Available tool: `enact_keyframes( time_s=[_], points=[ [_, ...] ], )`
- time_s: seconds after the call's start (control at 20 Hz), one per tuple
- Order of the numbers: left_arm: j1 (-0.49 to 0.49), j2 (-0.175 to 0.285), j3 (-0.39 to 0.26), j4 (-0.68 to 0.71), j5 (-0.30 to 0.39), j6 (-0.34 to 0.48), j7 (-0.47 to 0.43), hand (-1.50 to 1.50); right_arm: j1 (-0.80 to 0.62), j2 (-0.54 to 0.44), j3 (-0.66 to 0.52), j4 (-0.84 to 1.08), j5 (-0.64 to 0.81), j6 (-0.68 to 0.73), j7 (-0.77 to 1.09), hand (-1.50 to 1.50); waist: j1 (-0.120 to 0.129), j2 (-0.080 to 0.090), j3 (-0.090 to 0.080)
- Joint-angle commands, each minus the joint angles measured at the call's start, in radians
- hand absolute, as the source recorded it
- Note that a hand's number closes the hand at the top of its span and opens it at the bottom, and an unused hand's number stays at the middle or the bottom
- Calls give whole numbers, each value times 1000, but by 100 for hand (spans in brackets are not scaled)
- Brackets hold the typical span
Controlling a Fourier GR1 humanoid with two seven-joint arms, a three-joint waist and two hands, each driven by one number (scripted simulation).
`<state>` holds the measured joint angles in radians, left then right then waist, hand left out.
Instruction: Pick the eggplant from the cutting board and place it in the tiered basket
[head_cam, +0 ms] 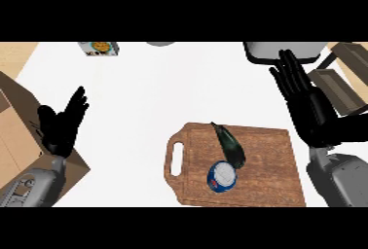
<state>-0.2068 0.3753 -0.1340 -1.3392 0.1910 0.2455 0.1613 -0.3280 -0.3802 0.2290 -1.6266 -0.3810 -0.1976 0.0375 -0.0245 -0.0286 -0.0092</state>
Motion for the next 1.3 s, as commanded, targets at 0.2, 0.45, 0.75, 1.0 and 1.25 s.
enact_keyframes(
  time_s=[0.2,0.45,0.75,1.0,1.25],
  points=[
    [-33,97,31,-40,-131,-18,-110,0,-6,61,-33,153,-10,-157,236,150,43,32,9],
    [22,72,19,-52,-139,3,-113,0,197,-91,-41,310,234,-415,356,-150,3,29,0],
    [65,43,3,-74,-171,27,-119,0,200,-235,98,-15,420,-504,755,-150,6,18,5],
    [9,29,-15,-64,-185,21,-98,0,46,-379,180,-48,324,-136,975,-150,24,26,4],
    [20,68,3,-81,-168,-28,-104,0,-141,-404,227,-68,206,82,1194,-150,60,29,5]
  ],
)
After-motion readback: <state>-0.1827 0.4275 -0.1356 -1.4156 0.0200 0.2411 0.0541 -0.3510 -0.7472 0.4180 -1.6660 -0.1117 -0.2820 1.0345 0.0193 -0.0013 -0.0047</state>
